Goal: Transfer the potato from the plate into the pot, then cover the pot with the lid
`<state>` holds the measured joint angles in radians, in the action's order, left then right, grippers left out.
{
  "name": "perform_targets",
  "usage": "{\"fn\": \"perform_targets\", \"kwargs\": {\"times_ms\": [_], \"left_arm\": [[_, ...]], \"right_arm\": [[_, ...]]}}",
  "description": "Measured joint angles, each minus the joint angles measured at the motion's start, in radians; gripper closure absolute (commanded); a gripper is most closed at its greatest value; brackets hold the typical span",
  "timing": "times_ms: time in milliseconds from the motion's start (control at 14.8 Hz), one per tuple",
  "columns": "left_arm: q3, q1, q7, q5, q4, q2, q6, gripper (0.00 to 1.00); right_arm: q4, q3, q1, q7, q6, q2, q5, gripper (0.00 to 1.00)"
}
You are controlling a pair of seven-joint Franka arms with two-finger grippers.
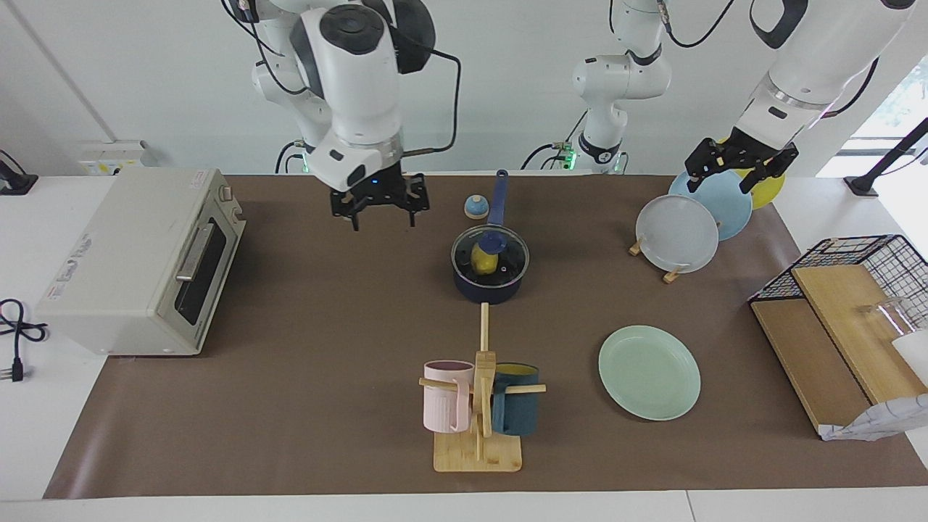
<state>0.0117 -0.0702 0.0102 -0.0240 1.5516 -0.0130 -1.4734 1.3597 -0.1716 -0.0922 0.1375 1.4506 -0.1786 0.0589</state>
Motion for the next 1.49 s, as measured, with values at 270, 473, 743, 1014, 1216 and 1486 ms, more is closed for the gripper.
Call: {"fn": "perform_targets", "kwargs": {"times_ms": [270, 473, 743, 1014, 1216, 1486], "left_arm": [[0.0, 0.0, 0.0, 0.0, 0.0, 0.0, 0.0, 0.0], [0.0, 0.0, 0.0, 0.0, 0.0, 0.0, 0.0, 0.0], [0.0, 0.0, 0.0, 0.0, 0.0, 0.0, 0.0, 0.0], [0.0, 0.0, 0.0, 0.0, 0.0, 0.0, 0.0, 0.0], [0.0, 0.0, 0.0, 0.0, 0.0, 0.0, 0.0, 0.0], [0.0, 0.0, 0.0, 0.0, 0.0, 0.0, 0.0, 0.0]], "right_arm": [[0.005, 0.0, 0.076, -0.064, -0.012, 0.005, 0.0, 0.0], [0.009, -0.001, 0.079, -0.079, -0.014, 0.006, 0.002, 0.0], [0.01, -0.001, 0.125, -0.095, -0.021, 0.022, 0.002, 0.0], [0.021, -0.001, 0.141, -0.103, -0.032, 0.041, 0.002, 0.0], [0.1, -0.001, 0.163, -0.133, -0.044, 0.1, 0.002, 0.0], [0.163, 0.033, 0.144, -0.137, 0.001, 0.158, 0.002, 0.0]]}}
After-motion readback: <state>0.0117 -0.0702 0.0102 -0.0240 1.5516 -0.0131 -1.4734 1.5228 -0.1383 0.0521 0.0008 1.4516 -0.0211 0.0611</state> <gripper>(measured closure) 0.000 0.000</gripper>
